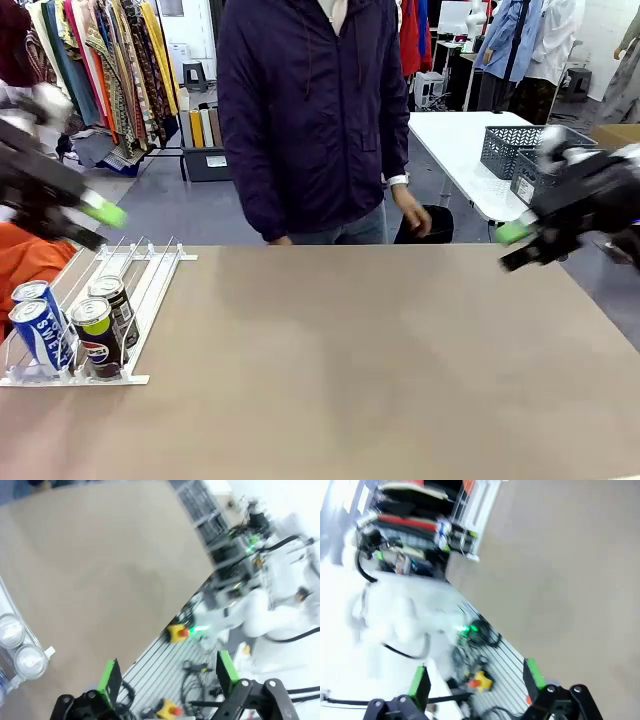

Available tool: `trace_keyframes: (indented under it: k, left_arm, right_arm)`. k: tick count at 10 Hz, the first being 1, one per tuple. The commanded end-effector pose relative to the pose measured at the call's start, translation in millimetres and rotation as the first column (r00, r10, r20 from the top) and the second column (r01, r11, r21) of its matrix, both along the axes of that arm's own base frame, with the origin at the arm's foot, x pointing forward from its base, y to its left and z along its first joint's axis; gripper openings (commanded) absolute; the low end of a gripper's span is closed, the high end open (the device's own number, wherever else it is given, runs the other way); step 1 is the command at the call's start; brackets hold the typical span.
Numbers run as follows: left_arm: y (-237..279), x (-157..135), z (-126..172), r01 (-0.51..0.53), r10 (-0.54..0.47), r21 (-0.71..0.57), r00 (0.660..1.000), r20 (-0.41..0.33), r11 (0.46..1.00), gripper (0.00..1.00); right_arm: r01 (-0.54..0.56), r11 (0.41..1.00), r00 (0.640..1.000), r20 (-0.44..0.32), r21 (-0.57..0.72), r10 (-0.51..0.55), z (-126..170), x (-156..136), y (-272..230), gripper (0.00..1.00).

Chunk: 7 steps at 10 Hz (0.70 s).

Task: Retrieve and store the cans from the dispenser.
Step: Pick up one can from the Automatic Can Dispenser and place it in the middle of the table.

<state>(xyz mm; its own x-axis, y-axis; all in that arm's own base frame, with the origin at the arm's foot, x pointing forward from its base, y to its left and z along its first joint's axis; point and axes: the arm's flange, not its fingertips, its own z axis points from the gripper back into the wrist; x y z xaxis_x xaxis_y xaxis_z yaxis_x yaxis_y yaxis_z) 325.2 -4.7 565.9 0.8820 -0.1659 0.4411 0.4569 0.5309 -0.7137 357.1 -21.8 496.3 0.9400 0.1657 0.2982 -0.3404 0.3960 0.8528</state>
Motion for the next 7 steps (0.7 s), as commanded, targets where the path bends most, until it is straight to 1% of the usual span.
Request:
trace_keyframes:
  k: [1, 2, 3, 4, 5, 6, 7]
  left_arm:
    - [97, 0, -20, -0.165, 0.162, -0.239, 0.986, -0.032, 0.957, 1.00]
    - [140, -18, -34, -0.251, 0.248, -0.317, 0.967, -0.049, 0.915, 1.00]
    - [181, -27, -55, -0.306, 0.300, -0.360, 0.951, -0.074, 0.881, 1.00]
    - [210, -33, -72, -0.351, 0.331, -0.397, 0.936, -0.123, 0.848, 1.00]
    - [233, -41, -83, -0.409, 0.371, -0.422, 0.912, -0.173, 0.809, 1.00]
    - [244, -42, -93, -0.474, 0.440, -0.405, 0.880, -0.179, 0.782, 1.00]
    - [238, -29, -99, -0.615, 0.599, -0.236, 0.788, -0.140, 0.753, 1.00]
  right_arm:
    - [0.238, 0.948, 0.971, -0.051, 0.213, -0.233, -27, 5, -80, 1.00]
    - [0.354, 0.891, 0.935, -0.095, 0.282, -0.341, -42, -5, -117, 1.00]
    - [0.507, 0.786, 0.861, -0.166, 0.354, -0.481, -63, -9, -154, 1.00]
    - [0.592, 0.700, 0.801, -0.204, 0.399, -0.562, -75, -19, -178, 1.00]
    - [0.620, 0.658, 0.777, -0.220, 0.427, -0.590, -82, -28, -189, 1.00]
    - [0.622, 0.670, 0.776, -0.203, 0.406, -0.597, -84, -26, -184, 1.00]
    - [0.620, 0.713, 0.776, -0.118, 0.328, -0.620, -81, -15, -165, 1.00]
